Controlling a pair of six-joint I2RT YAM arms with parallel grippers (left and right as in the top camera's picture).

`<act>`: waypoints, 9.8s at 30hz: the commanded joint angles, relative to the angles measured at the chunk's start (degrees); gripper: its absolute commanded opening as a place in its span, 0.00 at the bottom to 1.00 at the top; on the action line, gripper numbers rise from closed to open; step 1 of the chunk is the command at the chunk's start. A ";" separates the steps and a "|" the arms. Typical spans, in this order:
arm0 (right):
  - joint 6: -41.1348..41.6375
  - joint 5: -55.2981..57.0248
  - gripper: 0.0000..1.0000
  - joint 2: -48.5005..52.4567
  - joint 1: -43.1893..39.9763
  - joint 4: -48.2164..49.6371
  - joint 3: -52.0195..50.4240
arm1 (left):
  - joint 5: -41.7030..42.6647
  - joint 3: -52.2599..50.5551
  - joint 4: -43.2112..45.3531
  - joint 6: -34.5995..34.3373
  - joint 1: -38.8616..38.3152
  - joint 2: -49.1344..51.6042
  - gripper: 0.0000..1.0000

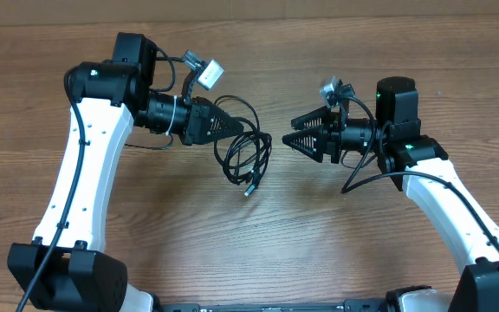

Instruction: Untangle cables

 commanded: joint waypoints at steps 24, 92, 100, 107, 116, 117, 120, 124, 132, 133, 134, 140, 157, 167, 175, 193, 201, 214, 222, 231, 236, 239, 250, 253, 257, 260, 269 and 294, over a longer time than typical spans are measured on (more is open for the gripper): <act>-0.39 -17.20 0.35 -0.04 0.11 4.26 0.24 | 15.56 1.07 1.27 5.77 -3.13 -1.53 0.04; 11.50 26.36 0.53 -0.04 0.15 -28.94 0.24 | -12.79 1.07 11.65 -8.31 -2.03 -1.55 0.04; 10.19 8.50 0.52 -0.04 0.17 -20.55 0.24 | 1.14 1.07 6.05 5.16 -2.86 -1.55 0.04; 10.71 7.34 0.59 -0.04 0.22 -18.64 0.24 | 3.02 1.09 5.44 9.11 -5.64 -1.55 0.04; 17.73 4.66 0.49 -0.04 3.32 -19.50 0.24 | 5.84 1.09 7.43 12.66 -8.63 -1.55 0.04; 20.26 4.66 0.46 -0.04 3.91 -19.47 0.24 | 5.81 1.09 7.82 12.63 -8.87 -1.55 0.04; 24.55 4.66 0.40 -0.04 5.68 -19.47 0.24 | 5.86 1.09 8.55 12.63 -9.14 -1.55 0.04; 24.50 4.96 0.34 -0.04 7.89 -19.21 0.24 | 5.97 1.09 8.63 12.57 -9.14 -1.55 0.04; 33.11 14.38 0.07 -0.04 8.79 -18.75 0.24 | 11.72 1.09 9.07 12.66 -9.46 -1.55 0.04; 34.56 15.65 0.14 -0.04 8.79 -18.62 0.24 | 11.32 1.09 9.09 12.63 -9.51 -1.55 0.04; 36.54 16.76 0.29 -0.04 8.79 -18.25 0.24 | 10.56 1.09 9.07 12.61 -9.51 -1.55 0.04; 46.80 16.85 0.65 -0.04 8.68 -11.26 0.24 | -2.93 1.09 9.09 6.05 -9.51 -1.55 0.04; 63.10 22.60 0.61 -0.04 8.81 -3.13 0.24 | 17.64 1.14 10.86 8.96 -9.99 -1.57 0.04; 58.90 41.40 0.51 -0.04 8.81 -25.07 0.24 | 12.22 1.29 11.04 6.49 -5.40 -2.29 0.04; 58.07 57.20 0.47 -0.04 8.74 -37.81 0.20 | 11.30 1.79 10.99 3.72 4.50 -3.89 0.04; 47.52 46.25 0.53 -0.04 8.15 -30.77 0.20 | -12.07 1.77 11.30 -5.35 8.20 -3.91 0.26; 47.52 46.25 0.53 -0.04 8.15 -30.82 0.20 | -33.79 1.77 17.90 -21.46 6.38 -3.91 0.38; 47.50 46.23 0.53 -0.04 8.15 -30.82 0.20 | -44.50 1.66 12.20 -26.73 6.23 -2.84 0.59; 47.50 46.21 0.53 -0.04 8.15 -31.23 0.20 | -45.03 -0.15 11.63 -27.21 3.45 0.00 0.61; 47.50 46.21 0.53 -0.04 8.15 -31.45 0.20 | -51.58 -0.61 11.13 -27.23 -3.78 5.16 0.60; 47.50 46.21 0.53 -0.04 8.15 -31.50 0.20 | -56.41 -0.61 10.69 -27.28 -7.76 9.57 0.59; 47.50 46.23 0.53 -0.04 8.15 -31.52 0.20 | -57.77 -0.61 9.70 -27.30 -9.20 12.57 0.59; 47.50 46.21 0.53 -0.04 8.15 -31.93 0.20 | -60.63 -0.61 6.03 -31.36 -9.40 21.05 0.57; 47.50 46.23 0.53 -0.04 8.15 -31.91 0.20 | -64.89 -0.72 5.97 -33.27 -9.40 21.64 0.58; 47.50 46.21 0.53 -0.04 8.15 -31.91 0.20 | -66.82 -0.87 6.80 -33.53 -9.40 22.08 0.59; 47.50 46.23 0.53 -0.04 8.15 -31.91 0.20 | -66.84 -0.87 7.58 -33.53 -9.40 22.12 0.59; 47.47 46.23 0.53 -0.04 8.15 -31.95 0.20 | -66.90 -0.92 8.68 -33.51 -9.40 24.76 0.59; 46.40 46.25 0.53 -0.04 8.13 -32.54 0.20 | -66.47 -0.90 12.20 -33.70 -8.70 35.34 0.05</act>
